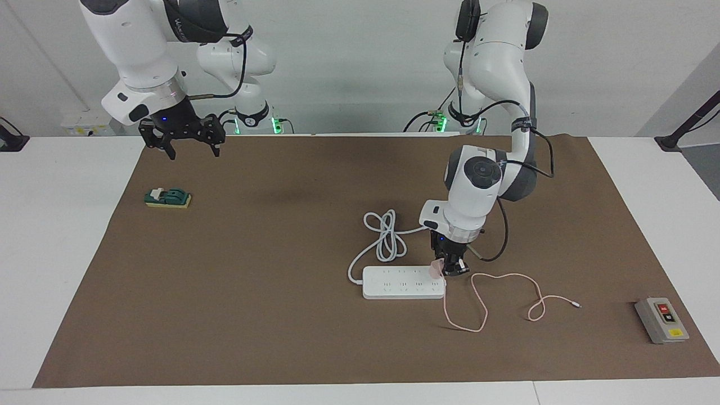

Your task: Plug charger into power strip

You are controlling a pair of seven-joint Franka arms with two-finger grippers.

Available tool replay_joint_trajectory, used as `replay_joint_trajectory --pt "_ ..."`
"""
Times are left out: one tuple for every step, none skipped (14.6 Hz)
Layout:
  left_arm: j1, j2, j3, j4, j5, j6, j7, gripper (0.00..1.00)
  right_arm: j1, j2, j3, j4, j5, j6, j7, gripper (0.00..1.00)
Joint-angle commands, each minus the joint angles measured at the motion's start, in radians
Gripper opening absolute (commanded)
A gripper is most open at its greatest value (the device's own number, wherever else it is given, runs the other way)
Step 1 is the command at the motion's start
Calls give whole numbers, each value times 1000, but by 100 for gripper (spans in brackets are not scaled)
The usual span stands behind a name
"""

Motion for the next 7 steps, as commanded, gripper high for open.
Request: replay_joint_trajectory --pt "-9 -34 5 -57 18 13 43 0 -9 -9 11 1 17 -8 16 100" --pt "-9 -34 3 -57 18 13 49 0 -9 -10 11 0 17 -11 16 100" --pt "-9 -34 3 -57 18 13 51 0 -7 -10 11 0 19 -13 16 100" --pt "-9 -36 3 -59 18 4 51 0 -7 -12 12 -2 19 -14 16 100" --pt "-9 -36 3 -57 19 -10 52 0 -7 -13 12 -2 19 -15 16 100" --pt "-9 -36 3 -56 19 -11 54 0 -2 -13 12 -2 19 -15 16 100" --pt "-9 -36 3 -56 19 -13 57 0 4 -13 12 -2 19 -15 16 100"
